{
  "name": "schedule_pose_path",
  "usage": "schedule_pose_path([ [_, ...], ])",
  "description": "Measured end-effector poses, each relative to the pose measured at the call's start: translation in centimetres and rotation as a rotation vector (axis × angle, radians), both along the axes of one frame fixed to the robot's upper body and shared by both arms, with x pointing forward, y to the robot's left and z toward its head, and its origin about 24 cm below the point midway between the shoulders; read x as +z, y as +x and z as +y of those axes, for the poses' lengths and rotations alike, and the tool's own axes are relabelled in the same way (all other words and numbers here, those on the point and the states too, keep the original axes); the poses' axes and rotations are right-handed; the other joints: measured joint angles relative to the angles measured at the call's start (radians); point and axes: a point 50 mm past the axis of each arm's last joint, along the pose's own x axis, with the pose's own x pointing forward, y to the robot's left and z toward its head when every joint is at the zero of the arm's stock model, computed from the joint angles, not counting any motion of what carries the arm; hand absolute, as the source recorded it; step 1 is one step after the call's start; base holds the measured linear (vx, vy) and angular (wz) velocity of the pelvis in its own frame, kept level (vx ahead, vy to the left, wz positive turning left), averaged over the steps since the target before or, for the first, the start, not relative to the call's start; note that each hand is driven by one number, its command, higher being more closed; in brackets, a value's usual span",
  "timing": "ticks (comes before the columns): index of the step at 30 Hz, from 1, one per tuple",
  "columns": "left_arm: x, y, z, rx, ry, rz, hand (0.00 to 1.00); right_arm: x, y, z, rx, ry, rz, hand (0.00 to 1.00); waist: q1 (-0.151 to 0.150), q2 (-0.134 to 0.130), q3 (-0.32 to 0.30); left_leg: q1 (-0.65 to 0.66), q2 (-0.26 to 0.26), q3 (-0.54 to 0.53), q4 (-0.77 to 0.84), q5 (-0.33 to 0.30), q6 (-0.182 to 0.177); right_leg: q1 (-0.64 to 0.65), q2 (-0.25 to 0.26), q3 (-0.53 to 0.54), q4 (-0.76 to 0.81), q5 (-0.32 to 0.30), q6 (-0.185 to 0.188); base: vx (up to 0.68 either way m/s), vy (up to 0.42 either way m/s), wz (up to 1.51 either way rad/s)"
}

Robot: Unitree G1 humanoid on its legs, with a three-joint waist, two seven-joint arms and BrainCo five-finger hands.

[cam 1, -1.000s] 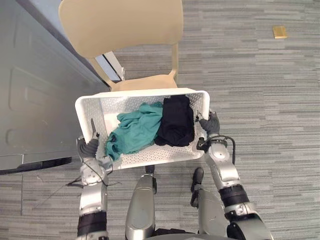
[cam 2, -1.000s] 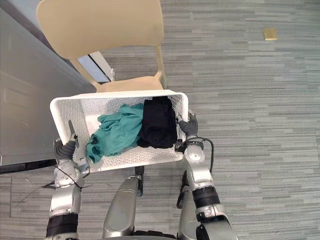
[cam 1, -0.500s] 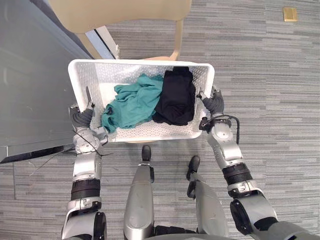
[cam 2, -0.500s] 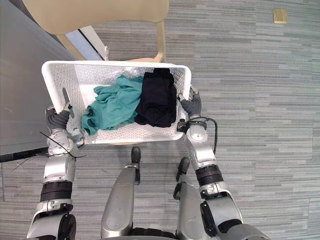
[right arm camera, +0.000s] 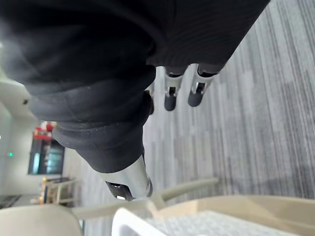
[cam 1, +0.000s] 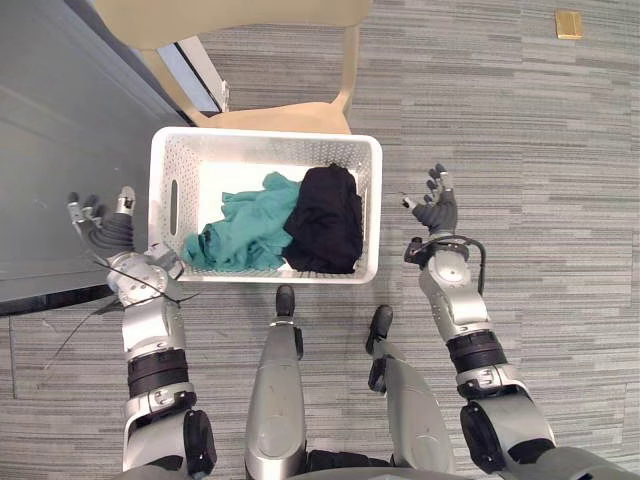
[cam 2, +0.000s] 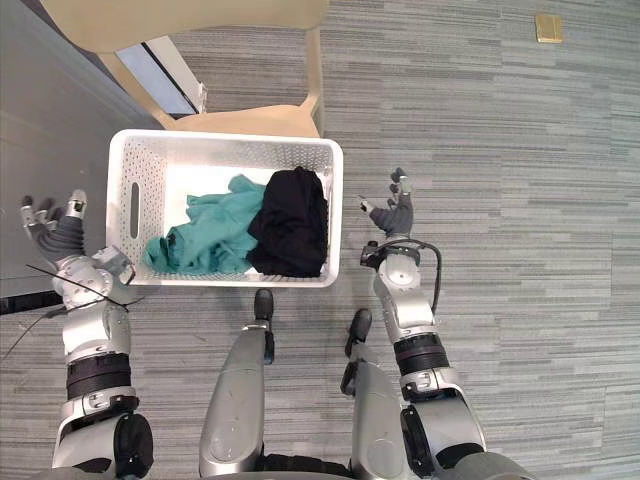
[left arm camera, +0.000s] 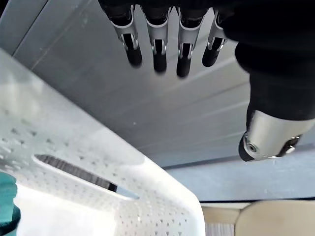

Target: Pick up the laundry basket with both hands and put the clothes into the washing machine.

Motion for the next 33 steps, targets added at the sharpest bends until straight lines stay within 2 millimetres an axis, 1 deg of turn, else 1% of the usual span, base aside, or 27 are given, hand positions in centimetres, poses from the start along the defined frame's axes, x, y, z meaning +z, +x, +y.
schedule_pose_path([
  [4, 0.2, 0.1, 0.0, -0.002, 0.002, -0.003, 0.00, 0.0, 0.0, -0.1, -0.004, 0.006, 0.000, 0.00, 0.000, 0.000, 0.000, 0.001, 0.000, 0.000, 0.000, 0.001, 0.000, 0.012, 0.002, -0.001, -0.021, 0.016, -0.001, 0.00, 0.000, 0.00],
  [14, 1.2, -0.2, 0.1, 0.000, 0.048, -0.038, 0.00, -0.1, -0.1, -0.7, -0.035, 0.020, 0.002, 0.00, 0.001, -0.001, 0.000, 0.004, 0.003, 0.004, 0.002, 0.002, 0.000, 0.018, 0.005, 0.011, -0.033, 0.028, -0.002, 0.00, -0.001, -0.01],
  [18, 1.6, -0.9, 0.1, 0.007, 0.077, -0.060, 0.00, -0.7, -0.9, -1.2, -0.061, 0.033, 0.004, 0.00, 0.003, -0.001, 0.000, 0.024, 0.006, 0.010, -0.002, 0.002, 0.000, 0.030, 0.007, 0.015, -0.033, 0.032, -0.006, -0.01, -0.010, -0.05],
  [21, 1.5, -2.0, 0.0, 0.018, 0.104, -0.067, 0.00, -1.3, -2.1, -2.4, -0.103, 0.051, 0.002, 0.00, 0.001, -0.001, 0.000, 0.051, 0.009, 0.017, -0.002, -0.001, -0.001, 0.048, 0.006, 0.012, -0.019, 0.031, -0.006, -0.01, -0.003, -0.03],
  [23, 1.2, -3.1, -0.1, 0.028, 0.127, -0.069, 0.00, -2.5, -2.8, -2.7, -0.116, 0.028, 0.036, 0.00, -0.003, -0.001, 0.000, 0.066, 0.017, 0.022, 0.016, -0.011, 0.007, 0.044, 0.002, 0.019, 0.026, 0.031, -0.005, -0.04, 0.019, -0.12],
  [24, 1.0, -3.7, -0.3, 0.030, 0.134, -0.076, 0.00, -3.2, -3.3, -2.8, -0.123, 0.019, 0.056, 0.00, -0.006, -0.001, 0.000, 0.073, 0.022, 0.025, 0.030, -0.019, 0.014, 0.047, 0.003, 0.027, 0.043, 0.036, 0.002, -0.08, 0.034, -0.11],
  [25, 1.1, -4.3, -0.6, 0.029, 0.139, -0.090, 0.00, -3.8, -4.0, -3.1, -0.131, 0.018, 0.069, 0.00, -0.002, 0.002, 0.001, 0.074, 0.045, 0.029, 0.032, -0.023, 0.020, 0.043, 0.006, 0.045, 0.091, 0.010, 0.015, -0.13, -0.013, -0.01],
  [26, 1.1, -4.5, -0.7, 0.028, 0.139, -0.093, 0.00, -4.2, -4.4, -3.3, -0.138, 0.020, 0.076, 0.00, -0.002, 0.004, 0.003, 0.075, 0.045, 0.024, 0.042, -0.023, 0.020, 0.014, -0.004, 0.051, 0.211, -0.061, -0.014, -0.11, -0.057, 0.32],
  [27, 0.4, -5.1, -0.9, 0.017, 0.134, -0.077, 0.00, -5.3, -5.5, -3.6, -0.151, 0.017, 0.109, 0.00, -0.011, 0.003, 0.002, 0.086, 0.031, 0.001, 0.057, -0.024, 0.022, -0.002, -0.026, 0.071, 0.452, -0.159, -0.018, -0.08, -0.084, 0.65],
  [28, -0.7, -6.1, -1.1, 0.023, 0.124, -0.045, 0.00, -6.4, -6.8, -3.9, -0.160, 0.013, 0.147, 0.00, -0.007, -0.003, -0.002, 0.112, 0.009, -0.019, 0.056, -0.024, 0.021, 0.029, -0.038, 0.121, 0.591, -0.202, 0.021, -0.05, -0.103, 0.74],
  [29, -1.2, -6.8, -1.2, 0.028, 0.122, -0.026, 0.00, -6.7, -7.5, -4.1, -0.161, 0.016, 0.156, 0.00, -0.006, -0.007, -0.005, 0.121, 0.000, -0.027, 0.056, -0.026, 0.025, 0.049, -0.038, 0.152, 0.623, -0.211, 0.027, -0.05, -0.183, 0.63],
  [30, -2.5, -8.4, -1.4, 0.032, 0.122, 0.028, 0.00, -7.2, -8.7, -4.2, -0.160, 0.009, 0.166, 0.00, 0.000, -0.017, -0.029, 0.120, -0.019, -0.033, 0.053, -0.028, 0.027, 0.079, -0.032, 0.200, 0.613, -0.258, 0.043, -0.05, -0.204, 0.46],
  [31, -4.0, -9.5, -1.7, 0.033, 0.097, 0.082, 0.00, -7.5, -9.4, -4.5, -0.162, -0.012, 0.178, 0.00, 0.000, -0.010, -0.046, 0.120, -0.029, -0.046, 0.043, -0.019, 0.015, 0.105, -0.024, 0.209, 0.590, -0.295, 0.052, -0.14, -0.613, 1.12],
  [32, -11.0, -13.5, -4.3, -0.093, -0.092, 0.334, 0.00, -10.8, -13.3, -5.9, -0.197, -0.037, 0.324, 0.00, 0.020, 0.018, -0.183, 0.120, -0.036, -0.120, -0.073, 0.107, -0.037, 0.233, -0.005, 0.105, 0.358, -0.451, 0.001, -0.18, -0.591, 1.23],
  [33, -11.4, -13.6, -4.5, -0.119, -0.112, 0.341, 0.00, -11.2, -13.8, -6.4, -0.217, -0.045, 0.353, 0.00, 0.008, 0.032, -0.194, 0.127, -0.032, -0.136, -0.095, 0.128, -0.023, 0.243, -0.002, 0.081, 0.362, -0.453, -0.003, -0.23, -0.589, 1.21],
])
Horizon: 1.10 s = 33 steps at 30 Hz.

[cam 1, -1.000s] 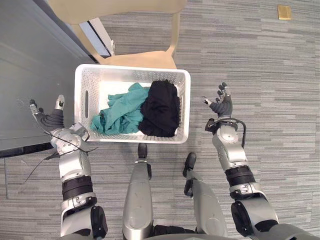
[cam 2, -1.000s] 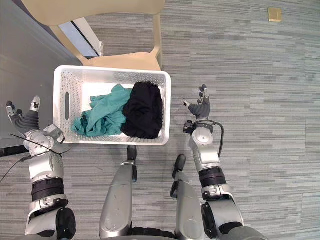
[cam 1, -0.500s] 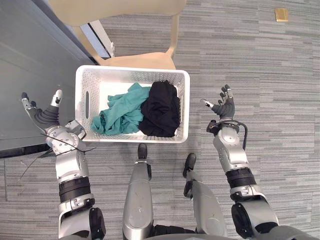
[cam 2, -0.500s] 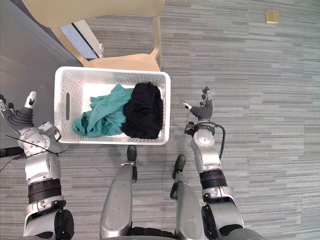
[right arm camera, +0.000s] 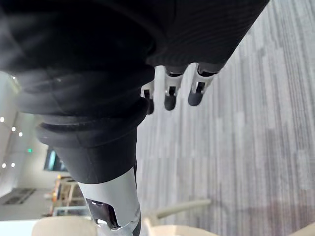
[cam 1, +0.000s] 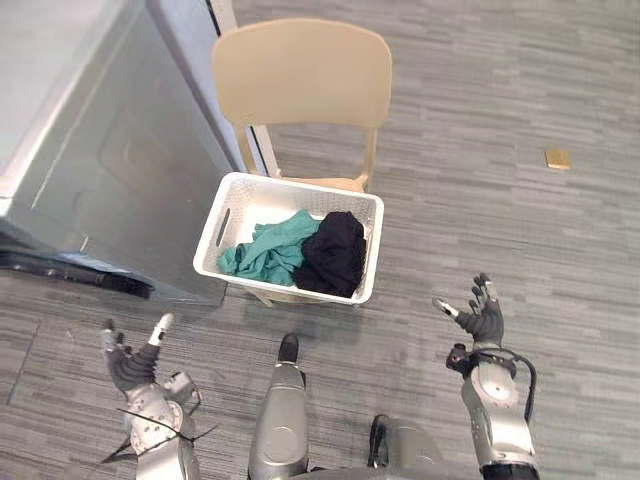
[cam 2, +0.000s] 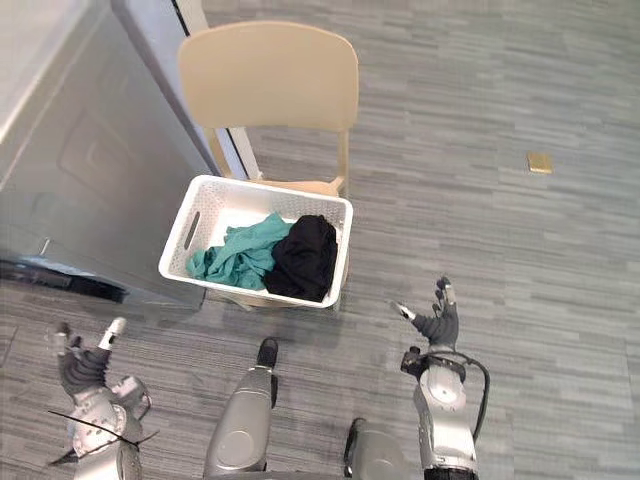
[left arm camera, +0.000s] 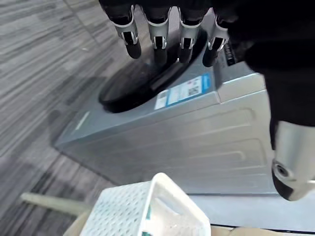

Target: Pick up the laundry basket with both hands and put the clothes into the washing machine.

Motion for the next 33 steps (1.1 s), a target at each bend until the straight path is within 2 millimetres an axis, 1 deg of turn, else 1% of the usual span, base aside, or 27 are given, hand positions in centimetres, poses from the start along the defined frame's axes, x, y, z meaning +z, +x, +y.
schedule_pose_path([
  [1, 0.0, -0.1, 0.0, -0.001, -0.004, 0.000, 0.00, -0.5, -0.6, -0.2, -0.010, -0.005, 0.028, 0.00, 0.000, 0.000, -0.006, 0.023, 0.003, 0.003, -0.025, 0.002, 0.006, 0.005, 0.000, -0.010, 0.010, -0.009, -0.014, -0.17, -0.158, 0.40],
  [4, -0.8, -0.8, 0.1, 0.002, -0.018, 0.030, 0.00, -1.1, -1.5, -0.6, -0.027, -0.008, 0.068, 0.00, -0.001, 0.006, -0.036, 0.032, 0.008, 0.011, -0.022, 0.001, 0.009, 0.000, 0.003, -0.009, 0.028, -0.013, -0.018, -0.09, -0.074, -0.04],
  [5, -1.9, -1.5, -0.1, -0.001, -0.043, 0.065, 0.00, -1.5, -2.0, -1.0, -0.034, -0.018, 0.094, 0.00, -0.011, 0.010, -0.050, 0.027, 0.010, 0.020, -0.021, 0.033, 0.001, -0.009, 0.013, -0.009, 0.050, -0.013, -0.019, -0.03, -0.050, 0.07],
  [6, -3.5, -2.0, -0.5, -0.015, -0.101, 0.114, 0.00, -2.1, -2.2, -1.0, -0.035, -0.015, 0.119, 0.00, -0.015, 0.007, -0.061, 0.029, 0.006, 0.053, -0.058, 0.093, 0.009, -0.018, 0.009, -0.012, 0.054, -0.006, -0.030, -0.06, -0.063, 0.50],
  [7, -4.9, -2.2, -1.2, -0.035, -0.165, 0.155, 0.00, -2.9, -2.5, -1.2, -0.042, -0.007, 0.157, 0.00, -0.031, 0.002, -0.065, 0.035, -0.015, 0.062, -0.143, 0.197, 0.069, -0.014, 0.006, -0.023, 0.022, 0.010, -0.058, -0.09, -0.040, 0.84],
  [8, -5.7, -2.3, -1.6, -0.049, -0.195, 0.180, 0.00, -3.4, -2.6, -1.2, -0.046, 0.000, 0.182, 0.00, -0.047, -0.005, -0.069, 0.042, -0.026, 0.058, -0.213, 0.267, 0.100, -0.012, -0.008, -0.039, -0.007, 0.024, -0.077, -0.12, -0.001, 1.15],
  [9, -7.0, -2.7, -1.9, -0.047, -0.240, 0.233, 0.00, -4.6, -2.8, -0.9, -0.042, 0.028, 0.234, 0.00, -0.057, -0.011, -0.067, 0.031, -0.019, 0.121, -0.152, 0.187, 0.147, 0.008, -0.026, -0.105, -0.039, 0.042, -0.063, -0.10, -0.025, 1.14],
  [10, -8.0, -3.5, -2.0, -0.028, -0.272, 0.284, 0.00, -5.7, -3.4, -0.6, -0.041, 0.055, 0.290, 0.00, -0.059, -0.021, -0.061, 0.026, -0.004, 0.198, 0.014, 0.032, 0.154, 0.030, -0.034, -0.144, -0.036, 0.044, -0.065, -0.09, -0.021, 1.04],
  [12, -8.7, -4.0, -2.3, -0.026, -0.297, 0.315, 0.00, -6.8, -4.7, -0.6, -0.061, 0.075, 0.346, 0.00, -0.061, -0.020, -0.063, 0.058, 0.011, 0.267, 0.074, -0.041, 0.158, 0.064, -0.045, -0.204, -0.021, 0.044, -0.065, -0.11, -0.035, 0.96],
  [13, -8.9, -4.2, -2.6, -0.032, -0.304, 0.326, 0.00, -7.3, -5.6, -0.7, -0.071, 0.080, 0.376, 0.00, -0.059, -0.012, -0.070, 0.089, -0.019, 0.286, -0.002, -0.037, 0.144, 0.068, -0.053, -0.236, 0.002, 0.038, -0.062, -0.16, 0.016, 1.19],
  [14, -8.9, -3.8, -3.0, -0.051, -0.306, 0.317, 0.00, -7.7, -6.3, -0.9, -0.081, 0.082, 0.400, 0.00, -0.066, -0.015, -0.079, 0.103, -0.043, 0.312, -0.066, -0.068, 0.119, 0.074, -0.075, -0.260, -0.017, 0.024, -0.054, -0.12, 0.034, 1.09],
  [15, -8.8, -3.4, -3.1, -0.063, -0.305, 0.308, 0.00, -8.1, -6.7, -1.1, -0.094, 0.087, 0.422, 0.00, -0.072, -0.035, -0.089, 0.107, -0.037, 0.355, -0.089, -0.091, 0.120, 0.081, -0.099, -0.272, -0.044, 0.028, -0.048, -0.09, 0.074, 1.02],
  [16, -8.6, -2.8, -3.0, -0.078, -0.294, 0.296, 0.00, -9.1, -6.9, -0.9, -0.117, 0.121, 0.457, 0.00, -0.068, -0.055, -0.085, 0.096, -0.037, 0.394, -0.026, -0.103, 0.156, 0.085, -0.143, -0.314, -0.066, 0.047, -0.046, -0.06, 0.090, 0.74],
  [17, -8.7, -2.7, -3.1, -0.079, -0.295, 0.297, 0.00, -9.6, -7.1, -0.8, -0.125, 0.136, 0.479, 0.00, -0.063, -0.057, -0.083, 0.091, -0.022, 0.386, 0.063, -0.103, 0.155, 0.087, -0.161, -0.322, -0.072, 0.058, -0.035, -0.12, 0.148, 0.73],
  [18, -9.0, -3.0, -3.4, -0.083, -0.305, 0.314, 0.00, -10.1, -7.5, -0.8, -0.125, 0.140, 0.508, 0.00, -0.065, -0.049, -0.090, 0.100, 0.016, 0.356, 0.140, -0.108, 0.144, 0.098, -0.165, -0.341, -0.087, 0.066, -0.020, -0.07, 0.093, 0.44],
  [19, -9.3, -3.2, -3.6, -0.088, -0.310, 0.326, 0.00, -10.4, -7.7, -0.9, -0.124, 0.140, 0.524, 0.00, -0.065, -0.033, -0.096, 0.114, 0.034, 0.338, 0.149, -0.106, 0.140, 0.105, -0.163, -0.348, -0.091, 0.068, -0.017, -0.06, 0.169, 0.40],
  [20, -9.9, -3.7, -4.4, -0.100, -0.330, 0.355, 0.00, -10.8, -8.2, -1.3, -0.125, 0.132, 0.557, 0.00, -0.067, 0.003, -0.115, 0.172, 0.059, 0.303, 0.072, -0.131, 0.064, 0.106, -0.153, -0.351, -0.091, 0.072, 0.002, 0.03, 0.223, 0.30],
  [21, -10.3, -3.8, -4.6, -0.109, -0.337, 0.369, 0.00, -11.2, -8.2, -1.2, -0.119, 0.141, 0.575, 0.00, -0.073, 0.024, -0.126, 0.196, 0.045, 0.300, 0.007, -0.138, -0.004, 0.101, -0.151, -0.355, -0.086, 0.077, 0.015, 0.06, 0.282, 0.32],
  [22, -10.4, -3.4, -4.7, -0.115, -0.340, 0.369, 0.00, -11.6, -7.9, -0.5, -0.094, 0.165, 0.585, 0.00, -0.079, 0.006, -0.121, 0.188, 0.016, 0.303, -0.012, -0.119, 0.023, 0.087, -0.164, -0.342, -0.100, 0.097, 0.020, 0.08, 0.281, 0.31],
  [23, -10.4, -3.4, -4.7, -0.118, -0.340, 0.372, 0.00, -11.4, -7.2, 0.1, -0.080, 0.179, 0.569, 0.00, -0.084, -0.002, -0.118, 0.181, 0.001, 0.300, -0.022, -0.111, 0.033, 0.094, -0.170, -0.354, -0.130, 0.121, 0.035, 0.05, 0.153, 0.27],
  [26, -10.8, -3.3, -4.8, -0.126, -0.344, 0.392, 0.00, -11.2, -6.4, 0.2, -0.064, 0.172, 0.551, 0.00, -0.091, -0.004, -0.119, 0.180, -0.026, 0.292, -0.041, -0.098, 0.049, 0.127, -0.178, -0.389, -0.180, 0.156, 0.053, 0.03, 0.141, 0.33],
  [27, -10.8, -3.0, -5.0, -0.143, -0.342, 0.389, 0.00, -11.2, -6.2, 0.0, -0.051, 0.169, 0.542, 0.00, -0.092, -0.006, -0.122, 0.177, -0.041, 0.296, -0.083, -0.074, 0.059, 0.130, -0.196, -0.414, -0.196, 0.177, 0.061, -0.01, 0.111, 0.41],
  [28, -10.8, -2.9, -5.2, -0.150, -0.343, 0.389, 0.00, -11.3, -6.2, 0.4, -0.039, 0.173, 0.544, 0.00, -0.096, -0.005, -0.121, 0.167, -0.039, 0.314, -0.102, -0.087, 0.074, 0.134, -0.202, -0.438, -0.210, 0.189, 0.067, -0.05, 0.051, 0.60],
  [29, -11.1, -2.8, -5.3, -0.153, -0.349, 0.399, 0.00, -11.4, -6.4, 0.5, -0.036, 0.174, 0.553, 0.00, -0.100, -0.005, -0.120, 0.167, -0.010, 0.391, -0.068, -0.104, 0.071, 0.151, -0.204, -0.469, -0.242, 0.208, 0.079, 0.02, 0.022, 0.75],
  [30, -11.4, -2.9, -5.7, -0.167, -0.356, 0.420, 0.00, -11.5, -6.5, 0.4, -0.028, 0.165, 0.560, 0.00, -0.120, 0.008, -0.114, 0.148, 0.006, 0.410, -0.020, -0.114, 0.059, 0.182, -0.207, -0.509, -0.246, 0.216, 0.086, 0.03, 0.076, 0.90],
  [32, -11.6, -2.9, -6.2, -0.191, -0.349, 0.430, 0.00, -11.9, -7.1, 0.6, -0.026, 0.172, 0.584, 0.00, -0.124, 0.014, -0.110, 0.153, -0.032, 0.379, 0.019, -0.130, 0.076, 0.215, -0.241, -0.533, -0.223, 0.219, 0.092, 0.07, 0.187, 0.75],
  [33, -11.6, -2.7, -6.6, -0.221, -0.342, 0.435, 0.00, -12.1, -7.5, 0.8, -0.022, 0.177, 0.595, 0.00, -0.124, 0.013, -0.109, 0.153, -0.066, 0.351, 0.031, -0.147, 0.092, 0.225, -0.268, -0.538, -0.182, 0.219, 0.092, 0.08, 0.263, 0.87],
])
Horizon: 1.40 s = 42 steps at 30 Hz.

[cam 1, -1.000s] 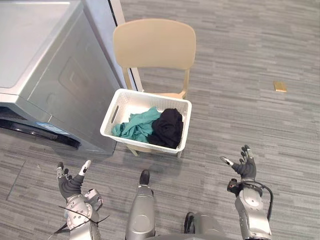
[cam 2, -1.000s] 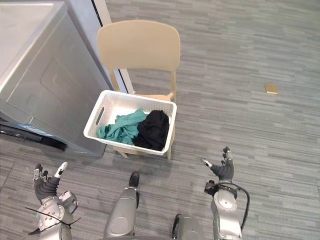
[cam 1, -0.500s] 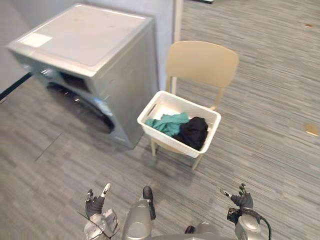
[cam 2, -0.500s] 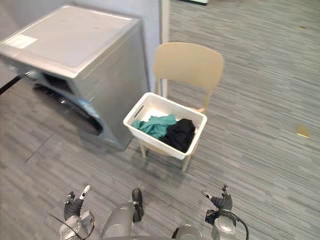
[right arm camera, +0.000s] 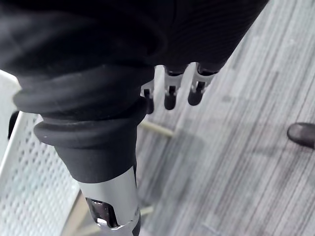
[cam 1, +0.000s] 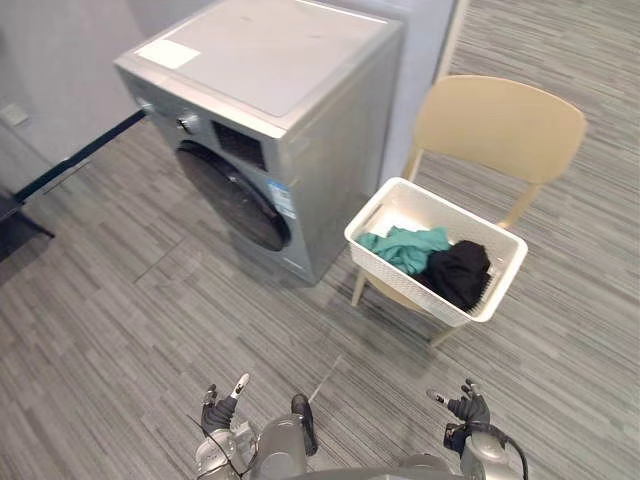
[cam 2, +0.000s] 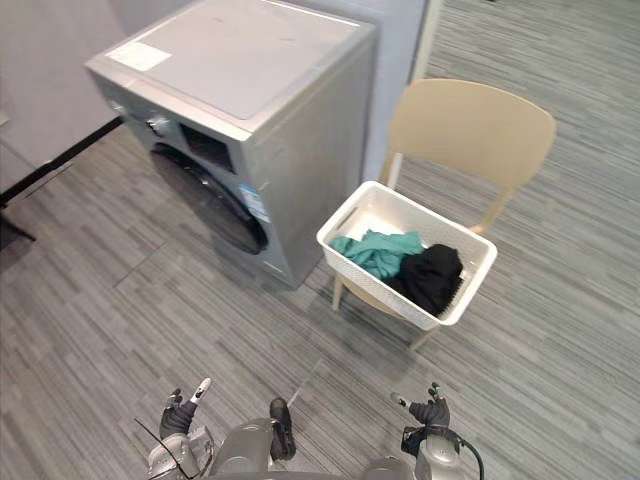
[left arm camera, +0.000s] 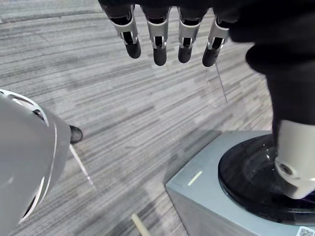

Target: Pick up the laundry basket with both hands and put the clothes into the washing machine.

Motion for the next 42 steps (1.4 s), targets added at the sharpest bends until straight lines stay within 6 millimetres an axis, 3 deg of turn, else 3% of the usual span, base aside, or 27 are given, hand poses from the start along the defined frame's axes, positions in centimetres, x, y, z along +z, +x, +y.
schedule_pose_path([
  [1, 0.0, 0.1, -0.4, -0.032, -0.002, -0.005, 0.00, -0.1, -0.3, 0.1, 0.002, 0.008, 0.007, 0.00, 0.000, -0.005, 0.003, -0.001, -0.043, -0.032, 0.008, -0.016, 0.018, -0.008, -0.038, 0.037, 0.072, 0.001, -0.009, 0.06, 0.266, 0.91],
  [2, 0.0, 0.1, -0.5, -0.044, -0.004, -0.003, 0.00, -0.1, -0.3, 0.1, 0.007, 0.011, 0.006, 0.00, 0.002, -0.005, 0.005, 0.001, -0.063, -0.054, 0.005, -0.026, 0.025, -0.038, -0.053, 0.096, 0.136, 0.000, -0.052, 0.05, 0.265, 0.86],
  [3, -0.1, 0.0, -0.6, -0.053, -0.004, 0.002, 0.00, -0.1, -0.1, 0.3, 0.015, 0.019, 0.002, 0.00, -0.002, 0.003, 0.007, 0.002, -0.080, -0.082, 0.001, -0.031, 0.026, -0.103, -0.044, 0.246, 0.231, -0.023, -0.123, 0.04, 0.224, 0.93],
  [4, -0.1, 0.0, -0.6, -0.054, -0.002, 0.004, 0.00, -0.1, 0.2, 1.2, 0.057, 0.035, -0.003, 0.00, -0.013, 0.007, 0.014, 0.011, -0.095, -0.125, -0.009, -0.034, 0.029, -0.149, 0.034, 0.446, 0.272, -0.061, -0.123, 0.06, 0.208, 1.18],
  [5, -0.2, -0.2, -0.2, -0.058, 0.013, 0.015, 0.00, -0.1, 0.5, 2.4, 0.110, 0.056, -0.008, 0.00, -0.012, -0.002, 0.020, 0.033, -0.108, -0.144, -0.024, -0.031, 0.031, -0.180, 0.095, 0.564, 0.296, -0.091, -0.093, 0.06, 0.113, 1.01],
  [6, -0.3, -0.5, 0.1, -0.054, 0.020, 0.026, 0.00, -0.1, 0.7, 3.1, 0.132, 0.066, -0.011, 0.00, -0.010, -0.010, 0.022, 0.044, -0.115, -0.152, -0.028, -0.031, 0.032, -0.193, 0.117, 0.596, 0.306, -0.101, -0.082, 0.08, 0.062, 0.85],
  [8, -0.7, -1.4, 0.6, -0.043, 0.032, 0.063, 0.00, 0.6, 1.4, 5.2, 0.216, 0.092, -0.054, 0.00, -0.015, -0.024, 0.027, 0.087, -0.137, -0.190, -0.035, -0.040, 0.045, -0.241, 0.208, 0.650, 0.335, -0.139, -0.032, 0.09, -0.004, 0.70],
  [10, -1.0, -2.2, 0.1, -0.045, 0.026, 0.087, 0.00, 1.4, 2.0, 5.8, 0.244, 0.090, -0.104, 0.00, -0.015, -0.029, 0.026, 0.104, -0.137, -0.192, -0.043, -0.043, 0.050, -0.263, 0.280, 0.663, 0.275, -0.141, -0.026, 0.07, -0.076, 0.44],
  [11, -1.1, -2.2, -0.1, -0.041, 0.021, 0.089, 0.00, 1.8, 2.3, 5.8, 0.247, 0.083, -0.132, 0.00, -0.016, -0.033, 0.024, 0.105, -0.145, -0.206, -0.040, -0.047, 0.054, -0.269, 0.303, 0.646, 0.195, -0.115, -0.085, 0.10, -0.106, 0.52],
  [14, -0.8, -1.2, -0.9, -0.067, 0.016, 0.064, 0.00, 2.0, 2.8, 5.7, 0.248, 0.075, -0.149, 0.00, -0.019, -0.021, 0.013, 0.066, -0.132, -0.247, -0.036, -0.037, 0.043, -0.260, 0.318, 0.596, 0.129, -0.082, -0.155, 0.14, -0.074, 0.32],
  [18, -0.6, -0.2, -1.2, -0.084, 0.028, 0.044, 0.00, 1.7, 2.2, 5.7, 0.239, 0.081, -0.130, 0.00, -0.018, -0.024, 0.028, 0.106, -0.124, -0.266, -0.033, -0.054, 0.022, -0.182, 0.310, 0.526, 0.092, -0.087, -0.176, 0.17, -0.080, 0.35],
  [20, -0.6, -0.2, -1.1, -0.081, 0.032, 0.045, 0.00, 1.9, 2.5, 6.0, 0.240, 0.088, -0.140, 0.00, -0.017, -0.022, 0.028, 0.106, -0.083, -0.220, 0.026, -0.109, -0.001, -0.144, 0.325, 0.521, 0.065, -0.095, -0.187, 0.13, -0.071, 0.03],
  [21, -0.5, -0.1, -0.9, -0.070, 0.031, 0.041, 0.00, 2.0, 2.7, 6.1, 0.243, 0.089, -0.148, 0.00, -0.020, -0.020, 0.029, 0.074, 0.006, -0.088, 0.150, -0.145, -0.008, -0.111, 0.334, 0.509, 0.042, -0.098, -0.197, 0.12, -0.037, 0.11],
  [23, -0.5, 0.0, -0.6, -0.065, 0.038, 0.038, 0.00, 1.9, 2.7, 6.0, 0.240, 0.086, -0.145, 0.00, -0.013, -0.030, 0.032, 0.031, 0.100, 0.014, 0.249, -0.154, 0.005, -0.076, 0.324, 0.502, 0.027, -0.099, -0.199, 0.17, 0.023, 0.23],
  [24, -0.4, 0.1, -0.5, -0.061, 0.039, 0.034, 0.00, 1.9, 2.7, 5.9, 0.238, 0.084, -0.144, 0.00, -0.013, -0.030, 0.032, 0.025, 0.116, 0.027, 0.233, -0.152, 0.003, -0.071, 0.319, 0.500, 0.026, -0.099, -0.198, 0.19, 0.109, 0.25],
  [25, -0.5, 0.1, -0.7, -0.066, 0.036, 0.040, 0.00, 1.9, 2.7, 5.7, 0.233, 0.079, -0.141, 0.00, -0.016, -0.015, 0.030, 0.024, 0.130, 0.029, 0.117, -0.090, -0.017, -0.062, 0.311, 0.483, 0.026, -0.104, -0.187, 0.14, 0.152, 0.33],
  [26, -0.8, 0.4, -1.0, -0.070, 0.024, 0.052, 0.00, 1.5, 2.3, 5.3, 0.218, 0.075, -0.121, 0.00, -0.015, -0.017, 0.034, 0.030, 0.107, -0.001, 0.081, -0.018, -0.045, -0.054, 0.289, 0.478, 0.027, -0.124, -0.148, 0.15, 0.156, 0.38],
  [30, -1.0, 0.6, -0.9, -0.064, 0.037, 0.067, 0.00, 1.3, 2.3, 5.3, 0.218, 0.077, -0.109, 0.00, 0.010, -0.015, 0.037, 0.027, 0.021, -0.038, 0.045, -0.001, -0.017, -0.022, 0.237, 0.476, -0.061, -0.113, -0.121, 0.13, 0.130, 0.40],
  [37, -1.1, 0.2, -0.6, -0.055, 0.053, 0.080, 0.00, 1.0, 2.0, 4.6, 0.207, 0.043, -0.085, 0.00, 0.012, -0.010, 0.041, 0.030, 0.013, -0.094, 0.009, 0.054, -0.032, 0.001, 0.242, 0.450, -0.074, -0.095, -0.113, -0.03, -0.036, 0.15],
  [39, -1.2, -0.1, -0.6, -0.053, 0.053, 0.087, 0.00, 0.8, 1.8, 4.1, 0.203, 0.026, -0.070, 0.00, 0.012, -0.006, 0.041, 0.030, 0.018, -0.116, 0.009, 0.053, -0.033, -0.008, 0.253, 0.461, -0.074, -0.087, -0.114, -0.09, -0.049, -0.15],
  [42, -1.2, -0.3, -0.6, -0.055, 0.050, 0.090, 0.00, 0.8, 2.2, 4.1, 0.209, 0.022, -0.070, 0.00, 0.034, 0.002, 0.040, 0.013, 0.024, -0.154, -0.001, 0.030, -0.045, -0.055, 0.260, 0.513, -0.064, -0.086, -0.107, -0.08, 0.019, -0.40],
])
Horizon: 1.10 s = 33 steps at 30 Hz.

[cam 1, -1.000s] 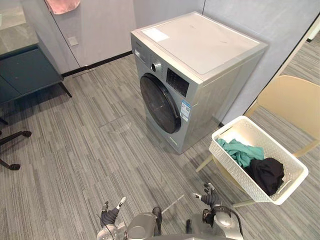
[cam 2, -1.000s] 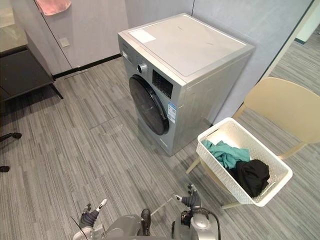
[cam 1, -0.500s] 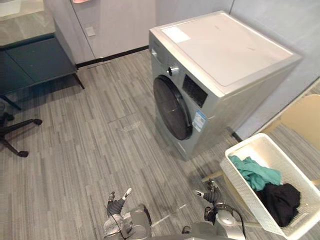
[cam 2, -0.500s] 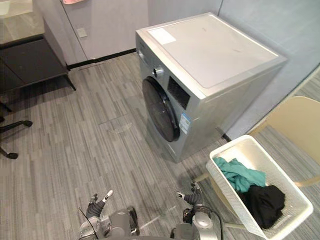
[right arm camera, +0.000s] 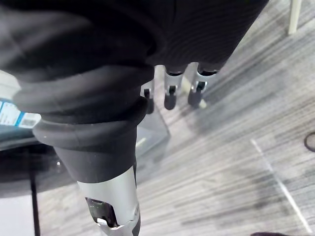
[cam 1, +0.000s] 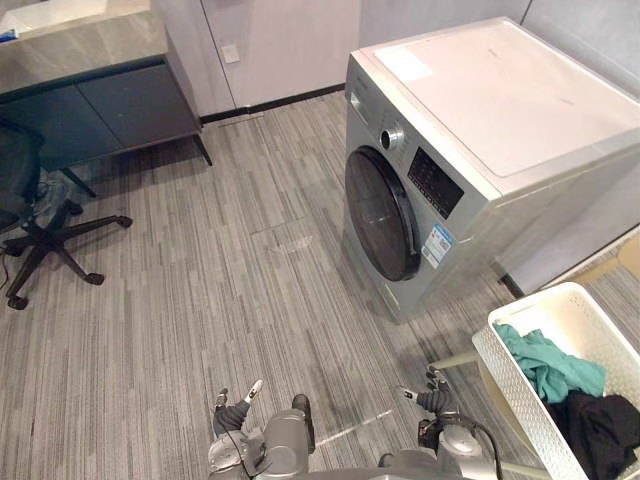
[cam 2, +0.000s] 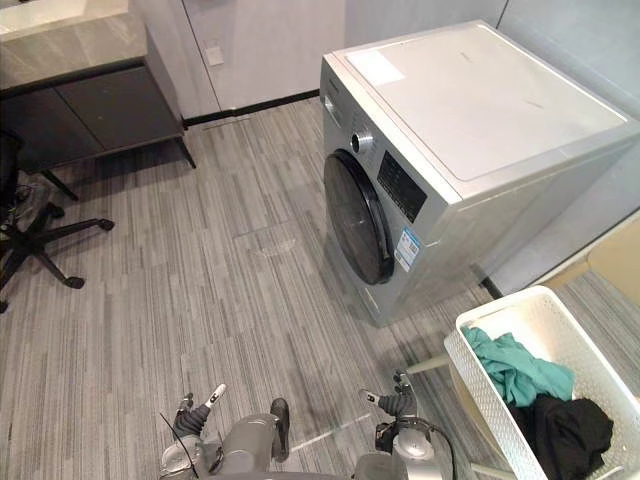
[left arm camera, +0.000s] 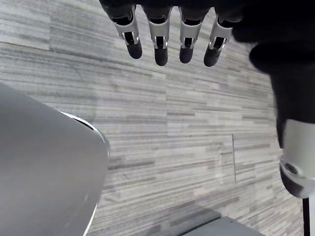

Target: Pick up the laundry basket with both hands and put the clothes into the washing machine.

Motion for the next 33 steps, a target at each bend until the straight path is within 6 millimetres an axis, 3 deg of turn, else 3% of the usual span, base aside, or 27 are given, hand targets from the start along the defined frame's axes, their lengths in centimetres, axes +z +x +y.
schedule_pose_path([
  [2, -0.1, -0.2, 0.0, 0.004, -0.002, 0.005, 0.00, 0.0, 0.1, 0.1, 0.003, 0.002, -0.003, 0.00, 0.000, 0.007, 0.008, -0.029, -0.003, -0.002, 0.062, -0.047, 0.001, -0.022, -0.007, 0.020, 0.029, -0.020, 0.018, -0.05, 0.125, -0.27],
  [5, 0.2, -0.3, 0.2, 0.011, 0.000, -0.011, 0.00, 0.4, 0.6, 0.5, 0.013, 0.007, -0.025, 0.00, 0.003, -0.006, 0.007, -0.038, -0.045, 0.029, 0.177, -0.173, 0.026, -0.051, -0.069, 0.067, 0.150, -0.086, 0.042, 0.03, 0.234, -0.32],
  [6, 0.1, -0.3, -0.2, 0.003, -0.011, -0.013, 0.00, 1.3, 1.4, 0.6, 0.038, -0.003, -0.073, 0.00, 0.002, -0.007, 0.005, -0.020, -0.059, 0.057, 0.195, -0.209, 0.032, -0.102, -0.081, 0.105, 0.272, -0.081, 0.026, 0.11, 0.249, -0.50],
  [8, 0.1, -0.6, 0.0, -0.009, -0.003, -0.006, 0.00, 2.6, 2.8, 1.9, 0.096, 0.010, -0.144, 0.00, -0.002, -0.005, 0.009, 0.012, -0.065, 0.094, 0.204, -0.235, 0.055, -0.211, -0.089, 0.143, 0.491, -0.016, -0.075, 0.14, 0.255, -0.53],
  [9, 0.1, -0.5, 0.0, -0.019, -0.008, -0.011, 0.00, 3.0, 3.3, 2.8, 0.127, 0.021, -0.166, 0.00, -0.002, -0.014, 0.016, 0.055, -0.074, 0.117, 0.187, -0.249, 0.075, -0.258, -0.103, 0.138, 0.609, 0.049, -0.122, 0.16, 0.218, -0.43],
  [10, 0.2, -0.4, 0.0, -0.025, -0.008, -0.017, 0.00, 3.1, 3.5, 3.3, 0.147, 0.027, -0.175, 0.00, -0.001, -0.017, 0.027, 0.097, -0.078, 0.127, 0.169, -0.255, 0.082, -0.275, -0.105, 0.141, 0.681, 0.086, -0.113, 0.18, 0.161, -0.30],
  [11, 0.2, -0.5, 0.0, -0.038, -0.003, -0.013, 0.00, 3.2, 3.5, 3.8, 0.165, 0.041, -0.177, 0.00, -0.005, -0.010, 0.035, 0.138, -0.081, 0.126, 0.146, -0.263, 0.089, -0.303, -0.080, 0.136, 0.753, 0.076, -0.084, 0.23, 0.150, -0.08],
  [12, 0.2, -0.6, 0.0, -0.046, 0.002, -0.010, 0.00, 3.2, 3.4, 4.2, 0.185, 0.053, -0.181, 0.00, -0.015, -0.020, 0.036, 0.166, -0.083, 0.121, 0.124, -0.265, 0.092, -0.322, -0.056, 0.122, 0.780, 0.060, -0.059, 0.21, 0.087, 0.07],
  [14, 0.2, -0.6, 0.1, -0.068, 0.012, -0.003, 0.00, 3.5, 3.2, 4.3, 0.187, 0.061, -0.204, 0.00, -0.037, -0.038, 0.036, 0.205, -0.086, 0.113, 0.089, -0.263, 0.087, -0.364, -0.008, 0.068, 0.731, 0.028, -0.022, 0.28, 0.032, 0.23],
  [18, 0.3, -0.4, -0.1, -0.090, 0.021, -0.001, 0.00, 4.1, 3.1, 3.6, 0.175, 0.060, -0.242, 0.00, -0.056, -0.037, 0.038, 0.250, -0.084, 0.119, 0.075, -0.280, 0.067, -0.400, 0.022, -0.011, 0.432, 0.024, -0.018, 0.34, -0.013, 0.07],
  [19, 0.2, -0.3, -0.2, -0.096, 0.017, 0.002, 0.00, 3.9, 3.0, 3.5, 0.176, 0.060, -0.232, 0.00, -0.050, -0.039, 0.037, 0.273, -0.077, 0.129, 0.072, -0.288, 0.051, -0.391, 0.038, -0.021, 0.280, 0.072, -0.028, 0.29, -0.037, -0.11],
  [20, 0.2, -0.3, -0.3, -0.098, 0.018, 0.002, 0.00, 3.8, 3.0, 3.5, 0.171, 0.066, -0.229, 0.00, -0.050, -0.043, 0.034, 0.285, -0.075, 0.128, 0.072, -0.294, 0.043, -0.378, 0.041, -0.035, 0.216, 0.171, -0.052, 0.40, -0.040, -0.19],
  [21, 0.1, -0.2, -0.5, -0.102, 0.011, 0.006, 0.00, 3.4, 2.8, 3.0, 0.157, 0.065, -0.210, 0.00, -0.052, -0.014, 0.037, 0.305, -0.050, 0.109, 0.072, -0.301, 0.030, -0.339, 0.067, -0.073, 0.179, 0.227, -0.107, 0.40, -0.055, -0.26],
  [22, 0.1, 0.0, -0.7, -0.106, 0.006, 0.001, 0.00, 3.2, 2.8, 2.7, 0.150, 0.060, -0.200, 0.00, -0.053, 0.002, 0.029, 0.308, -0.024, 0.102, 0.063, -0.297, 0.022, -0.323, 0.094, -0.079, 0.143, 0.227, -0.113, 0.39, -0.067, -0.31],
  [24, 0.2, 0.4, -1.2, -0.108, -0.008, -0.010, 0.00, 3.2, 2.8, 2.5, 0.135, 0.059, -0.200, 0.00, -0.053, 0.009, 0.028, 0.330, 0.003, 0.105, 0.044, -0.284, 0.003, -0.302, 0.132, -0.076, 0.114, 0.223, -0.118, 0.32, -0.096, -0.33],
  [26, 0.3, 0.7, -1.4, -0.118, -0.020, -0.022, 0.00, 3.1, 2.5, 2.2, 0.115, 0.056, -0.195, 0.00, -0.053, 0.003, 0.029, 0.321, 0.032, 0.107, 0.156, -0.279, -0.004, -0.262, 0.147, -0.112, 0.105, 0.168, -0.143, 0.27, -0.126, -0.27],
  [27, 0.2, 0.7, -1.3, -0.108, -0.023, -0.020, 0.00, 2.9, 2.1, 2.1, 0.106, 0.056, -0.185, 0.00, -0.057, 0.015, 0.033, 0.288, 0.066, 0.102, 0.311, -0.272, 0.003, -0.222, 0.168, -0.119, 0.101, 0.150, -0.143, 0.23, -0.114, -0.34],
  [28, 0.1, 0.5, -1.4, -0.099, -0.032, -0.014, 0.00, 2.9, 1.5, 1.9, 0.098, 0.053, -0.181, 0.00, -0.053, 0.038, 0.026, 0.219, 0.120, 0.092, 0.524, -0.200, 0.082, -0.179, 0.211, -0.088, 0.092, 0.143, -0.150, 0.29, -0.074, -0.86],
  [29, 0.0, -0.1, -1.0, -0.078, -0.029, 0.001, 0.00, 3.2, 1.4, 1.9, 0.098, 0.051, -0.192, 0.00, -0.046, 0.046, 0.010, 0.151, 0.165, 0.090, 0.686, -0.044, 0.107, -0.153, 0.236, -0.050, 0.080, 0.137, -0.162, 0.33, 0.003, -1.22],
  [30, -0.2, -0.8, -0.5, -0.072, -0.018, 0.022, 0.00, 3.2, 1.3, 2.6, 0.109, 0.065, -0.195, 0.00, -0.041, 0.039, 0.001, 0.113, 0.184, 0.095, 0.766, -0.038, 0.108, -0.140, 0.240, -0.009, 0.067, 0.136, -0.171, 0.38, 0.043, -1.36],
  [31, -0.3, -0.9, -0.4, -0.073, -0.013, 0.029, 0.00, 3.1, 1.3, 2.7, 0.099, 0.063, -0.189, 0.00, -0.055, 0.028, -0.004, 0.054, 0.195, 0.103, 0.818, -0.074, 0.128, -0.123, 0.239, 0.040, 0.055, 0.136, -0.173, 0.33, 0.045, -0.96],
  [33, -0.3, -0.7, -0.2, -0.076, -0.009, 0.028, 0.00, 2.6, 0.7, 2.5, 0.095, 0.056, -0.158, 0.00, -0.052, 0.021, -0.002, 0.012, 0.191, 0.092, 0.812, -0.110, 0.101, -0.098, 0.230, 0.101, 0.035, 0.142, -0.174, 0.26, 0.066, -0.86],
])
